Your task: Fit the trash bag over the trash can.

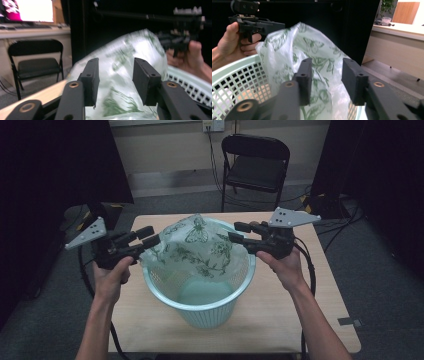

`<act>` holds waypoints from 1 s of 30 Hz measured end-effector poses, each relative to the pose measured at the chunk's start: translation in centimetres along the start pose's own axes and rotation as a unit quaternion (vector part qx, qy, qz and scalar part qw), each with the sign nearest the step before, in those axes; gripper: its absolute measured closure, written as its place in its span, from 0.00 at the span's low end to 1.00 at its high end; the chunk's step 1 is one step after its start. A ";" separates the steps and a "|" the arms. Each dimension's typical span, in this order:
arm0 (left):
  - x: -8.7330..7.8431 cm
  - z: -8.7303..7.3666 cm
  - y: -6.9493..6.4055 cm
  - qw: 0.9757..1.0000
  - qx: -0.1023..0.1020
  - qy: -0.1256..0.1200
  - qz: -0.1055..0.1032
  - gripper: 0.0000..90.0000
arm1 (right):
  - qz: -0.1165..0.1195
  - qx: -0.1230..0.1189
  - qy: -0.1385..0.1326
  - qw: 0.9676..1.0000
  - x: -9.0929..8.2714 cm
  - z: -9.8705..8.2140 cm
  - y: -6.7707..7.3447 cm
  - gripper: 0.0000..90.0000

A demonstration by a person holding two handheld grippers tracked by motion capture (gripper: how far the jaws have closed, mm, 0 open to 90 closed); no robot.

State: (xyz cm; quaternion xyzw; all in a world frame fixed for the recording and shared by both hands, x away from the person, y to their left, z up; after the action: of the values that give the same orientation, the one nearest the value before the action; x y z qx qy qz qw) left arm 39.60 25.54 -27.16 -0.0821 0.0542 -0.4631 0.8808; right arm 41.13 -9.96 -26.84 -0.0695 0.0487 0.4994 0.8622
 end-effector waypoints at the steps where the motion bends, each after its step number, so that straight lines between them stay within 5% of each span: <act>1: -0.5 0.1 0.5 1.000 -0.002 -0.004 0.009 0.62 | 0.000 -0.002 -0.003 1.000 0.0 0.2 0.0 0.74; 4: -0.3 -0.7 1.2 1.000 -0.013 0.012 0.012 0.61 | 0.006 0.000 -0.003 1.000 0.1 0.4 0.1 0.78; 6: 0.9 -2.2 1.5 0.998 -0.018 0.049 0.028 0.56 | 0.016 -0.002 0.019 1.000 0.9 -0.4 0.5 0.80; 8: 1.5 -2.7 1.4 0.998 -0.018 0.054 0.020 0.56 | 0.023 -0.001 0.029 0.999 1.4 -0.8 0.6 0.80; 10: 1.9 -2.8 1.3 0.998 -0.014 0.055 0.038 0.50 | 0.023 0.003 0.043 0.999 1.9 -1.2 0.7 0.79; 13: 1.6 -2.2 1.3 0.998 -0.017 0.042 0.035 0.47 | 0.025 0.003 0.051 0.998 2.1 -1.4 0.8 0.73; 15: 1.3 -1.9 1.4 0.999 -0.019 0.032 0.034 0.47 | 0.022 0.004 0.046 0.999 1.9 -1.3 0.7 0.71; 16: 0.5 -1.4 1.6 0.999 -0.032 0.009 0.019 0.49 | 0.019 0.012 0.031 0.999 1.4 -1.0 0.3 0.69; 21: 0.0 -1.8 2.5 0.998 -0.046 0.012 0.031 0.54 | 0.001 0.013 0.021 1.000 0.5 -0.7 -0.3 0.69; 25: 1.6 -3.6 2.9 0.996 -0.058 0.060 0.041 0.46 | -0.002 0.011 0.017 1.000 0.5 -0.5 -0.3 0.65; 27: 2.4 -4.4 2.7 0.993 -0.047 0.099 0.042 0.45 | -0.001 0.009 0.022 1.000 0.8 -0.7 -0.1 0.63; 30: 2.3 -4.4 2.7 0.993 -0.047 0.098 0.040 0.47 | 0.001 0.007 0.026 1.000 1.1 -0.9 0.0 0.63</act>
State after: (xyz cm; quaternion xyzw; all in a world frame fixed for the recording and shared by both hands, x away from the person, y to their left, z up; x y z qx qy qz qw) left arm 42.33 24.73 -32.08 -0.0758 0.1653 -0.4299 0.8844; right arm 41.68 -9.23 -27.88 -0.0762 0.0748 0.4979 0.8606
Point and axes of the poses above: each handheld gripper's, and its own axes: x roughly forward along the jaws, z roughly out of its top, y roughly to its left, the point moved 4 cm from there along x, roughly forward along the jaws, and after that the axes turned 4 degrees about -x, right-handed, at the moved point
